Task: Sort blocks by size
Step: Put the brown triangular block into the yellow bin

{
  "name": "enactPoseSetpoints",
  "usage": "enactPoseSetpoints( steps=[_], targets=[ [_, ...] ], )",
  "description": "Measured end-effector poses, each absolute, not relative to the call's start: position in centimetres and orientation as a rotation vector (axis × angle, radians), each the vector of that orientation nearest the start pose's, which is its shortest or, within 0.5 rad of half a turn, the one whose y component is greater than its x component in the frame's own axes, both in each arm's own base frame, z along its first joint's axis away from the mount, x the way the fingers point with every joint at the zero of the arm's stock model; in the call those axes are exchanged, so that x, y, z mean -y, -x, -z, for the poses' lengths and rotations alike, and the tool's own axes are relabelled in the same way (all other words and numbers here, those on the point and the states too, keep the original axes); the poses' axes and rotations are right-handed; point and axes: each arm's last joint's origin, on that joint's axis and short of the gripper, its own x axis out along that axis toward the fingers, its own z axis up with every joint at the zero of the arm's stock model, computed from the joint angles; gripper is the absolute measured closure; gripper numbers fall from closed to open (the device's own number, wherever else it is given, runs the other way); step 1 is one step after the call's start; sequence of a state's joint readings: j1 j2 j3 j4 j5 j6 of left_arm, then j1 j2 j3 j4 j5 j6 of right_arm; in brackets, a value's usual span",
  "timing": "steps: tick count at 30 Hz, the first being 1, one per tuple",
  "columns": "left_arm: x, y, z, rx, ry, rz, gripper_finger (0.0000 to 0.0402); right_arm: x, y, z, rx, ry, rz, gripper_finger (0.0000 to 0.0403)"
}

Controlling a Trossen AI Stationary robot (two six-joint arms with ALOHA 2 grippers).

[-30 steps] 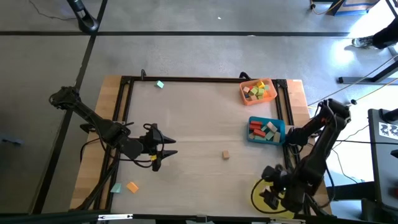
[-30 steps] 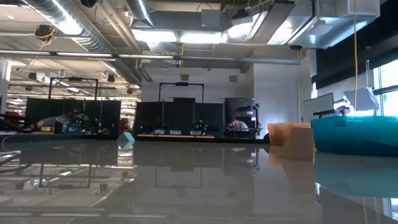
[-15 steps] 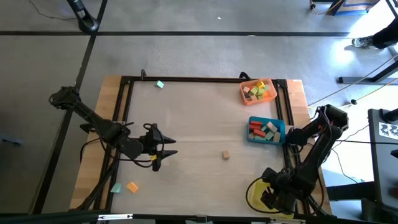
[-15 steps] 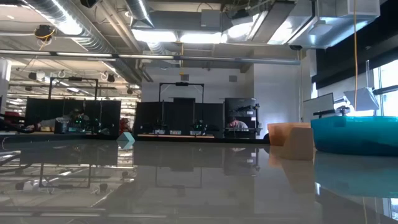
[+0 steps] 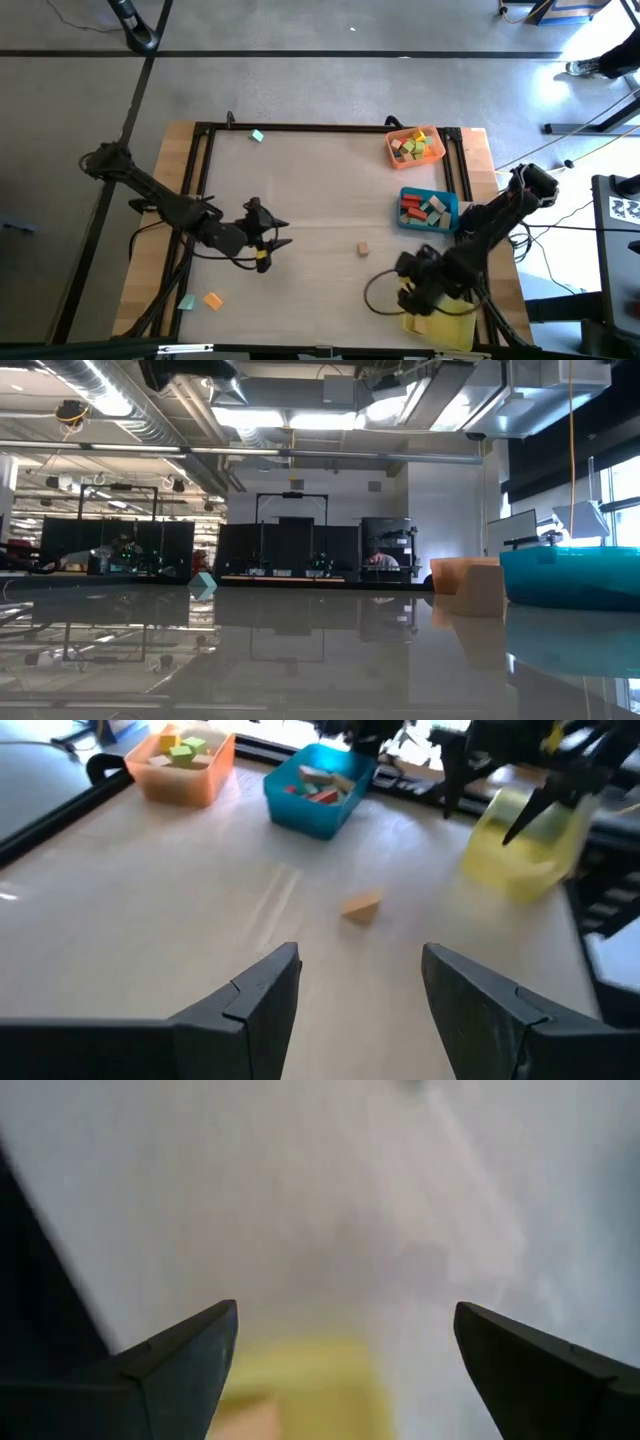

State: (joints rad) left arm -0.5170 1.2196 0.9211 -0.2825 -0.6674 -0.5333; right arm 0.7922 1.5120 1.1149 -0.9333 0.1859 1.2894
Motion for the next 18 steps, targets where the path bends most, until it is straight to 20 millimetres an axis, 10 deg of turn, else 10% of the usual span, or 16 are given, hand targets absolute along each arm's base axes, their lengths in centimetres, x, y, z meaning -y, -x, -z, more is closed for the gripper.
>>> enactPoseSetpoints(
  steps=[18],
  targets=[
    [11.5, -24.4, -27.0, -0.478, 0.176, -0.295, 0.0203, -12.6, -28.3, -19.1, -1.001, -0.572, 0.617, 0.0033]
  ],
)
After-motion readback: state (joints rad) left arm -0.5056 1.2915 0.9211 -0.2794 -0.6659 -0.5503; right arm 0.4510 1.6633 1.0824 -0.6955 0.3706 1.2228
